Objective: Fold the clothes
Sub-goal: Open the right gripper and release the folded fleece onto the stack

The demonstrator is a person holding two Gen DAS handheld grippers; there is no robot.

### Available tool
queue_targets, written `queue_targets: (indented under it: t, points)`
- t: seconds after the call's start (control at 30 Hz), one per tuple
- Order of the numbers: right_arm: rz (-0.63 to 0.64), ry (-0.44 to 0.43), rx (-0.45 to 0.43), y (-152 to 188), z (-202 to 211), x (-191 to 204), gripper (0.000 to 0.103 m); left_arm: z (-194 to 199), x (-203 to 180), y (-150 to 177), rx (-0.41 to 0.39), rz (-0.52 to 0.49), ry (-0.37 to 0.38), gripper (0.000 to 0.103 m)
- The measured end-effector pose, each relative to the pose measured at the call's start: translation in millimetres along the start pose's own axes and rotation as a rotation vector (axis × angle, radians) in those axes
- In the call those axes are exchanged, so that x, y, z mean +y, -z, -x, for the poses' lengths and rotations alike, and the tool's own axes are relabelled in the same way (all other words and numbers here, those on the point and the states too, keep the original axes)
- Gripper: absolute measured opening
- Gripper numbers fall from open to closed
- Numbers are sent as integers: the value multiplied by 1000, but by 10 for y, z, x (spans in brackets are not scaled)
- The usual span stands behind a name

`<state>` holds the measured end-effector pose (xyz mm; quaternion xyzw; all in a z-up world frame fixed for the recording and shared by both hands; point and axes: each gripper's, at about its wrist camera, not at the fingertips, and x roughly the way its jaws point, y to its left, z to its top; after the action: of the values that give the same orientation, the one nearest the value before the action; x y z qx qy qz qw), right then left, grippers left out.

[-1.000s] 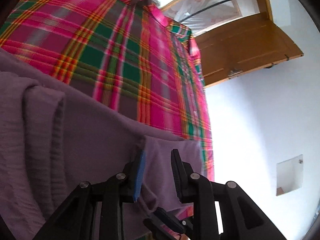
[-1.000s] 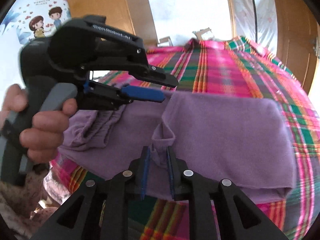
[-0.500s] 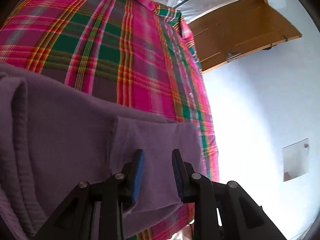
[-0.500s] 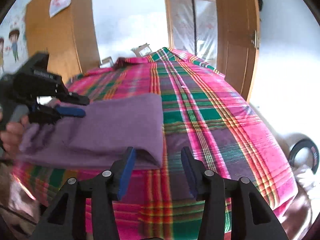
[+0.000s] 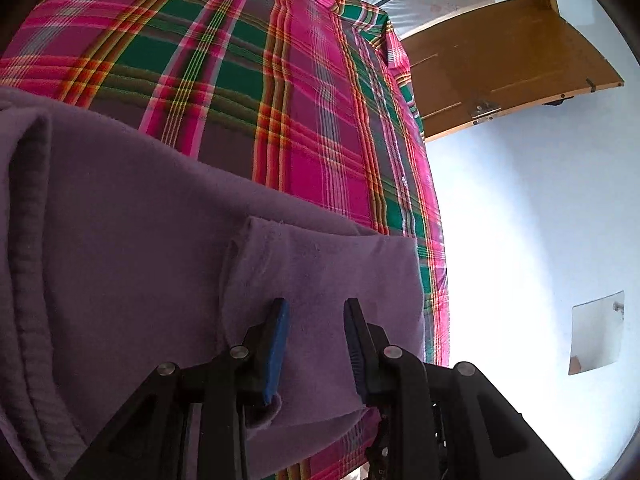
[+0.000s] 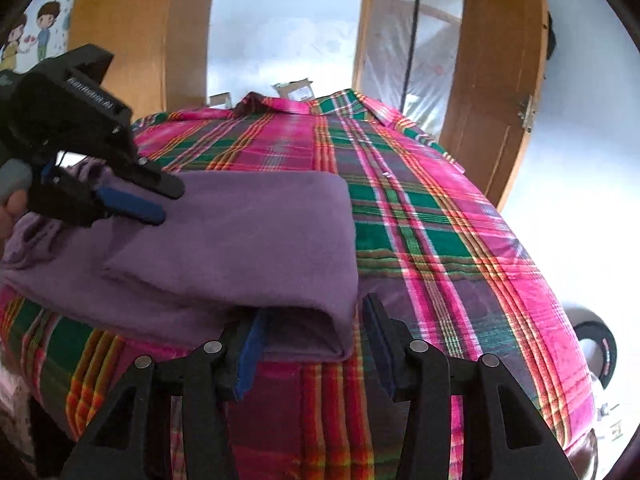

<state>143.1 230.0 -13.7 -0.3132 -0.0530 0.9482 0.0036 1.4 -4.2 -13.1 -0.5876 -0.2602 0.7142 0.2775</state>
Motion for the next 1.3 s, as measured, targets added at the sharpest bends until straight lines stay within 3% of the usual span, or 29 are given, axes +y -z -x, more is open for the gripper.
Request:
queue_targets:
  t: [0.33, 0.67, 0.83, 1.0, 1.13, 1.3]
  points:
    - [-44, 116, -31, 146, 206, -272, 51, -22, -17, 75, -3, 18, -16, 29]
    - [-155, 60, 9, 192, 256, -514, 53, 35, 0, 174, 9, 14, -11, 29]
    - [-146, 54, 29, 146, 362, -509, 53, 127, 30, 254, 19, 2, -15, 29]
    - [-210, 63, -26, 34, 511, -570, 53, 211, 55, 363, 29, -12, -23, 29]
    - [-201, -23, -31, -119, 388, -415, 53, 253, 59, 436, 33, -22, -32, 29]
    - [-137, -60, 35, -120, 165, -195, 53, 299, 59, 522, 38, -37, -45, 29]
